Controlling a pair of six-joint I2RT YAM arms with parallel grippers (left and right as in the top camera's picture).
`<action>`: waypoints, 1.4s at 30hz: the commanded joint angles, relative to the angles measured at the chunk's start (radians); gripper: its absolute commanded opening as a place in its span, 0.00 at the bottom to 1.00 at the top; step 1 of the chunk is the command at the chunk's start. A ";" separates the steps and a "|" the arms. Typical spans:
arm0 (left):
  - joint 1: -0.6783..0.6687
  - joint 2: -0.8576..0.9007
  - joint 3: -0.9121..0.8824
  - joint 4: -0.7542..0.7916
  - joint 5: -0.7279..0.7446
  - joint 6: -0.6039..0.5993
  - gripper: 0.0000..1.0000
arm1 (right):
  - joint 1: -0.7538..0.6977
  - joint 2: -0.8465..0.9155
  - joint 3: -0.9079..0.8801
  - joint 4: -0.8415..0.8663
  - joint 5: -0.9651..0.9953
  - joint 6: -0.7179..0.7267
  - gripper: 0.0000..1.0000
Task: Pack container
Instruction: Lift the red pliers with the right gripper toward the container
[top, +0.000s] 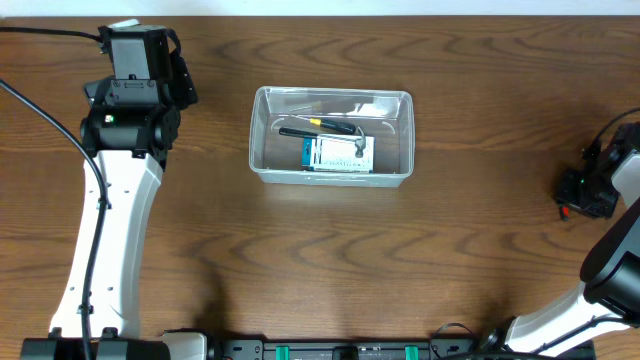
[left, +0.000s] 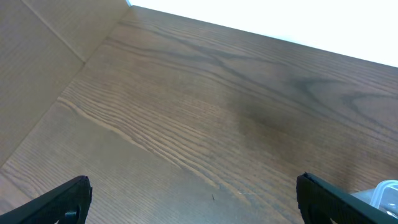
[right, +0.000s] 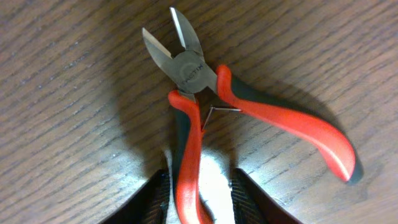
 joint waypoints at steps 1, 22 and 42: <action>0.004 0.003 0.009 -0.002 -0.020 0.006 0.98 | 0.005 -0.020 -0.008 -0.002 0.010 0.014 0.23; 0.004 0.003 0.009 -0.002 -0.020 0.006 0.98 | 0.216 -0.023 0.259 -0.080 -0.027 -0.032 0.06; 0.004 0.003 0.009 -0.002 -0.020 0.006 0.98 | 0.937 -0.020 0.758 -0.190 -0.003 -0.208 0.06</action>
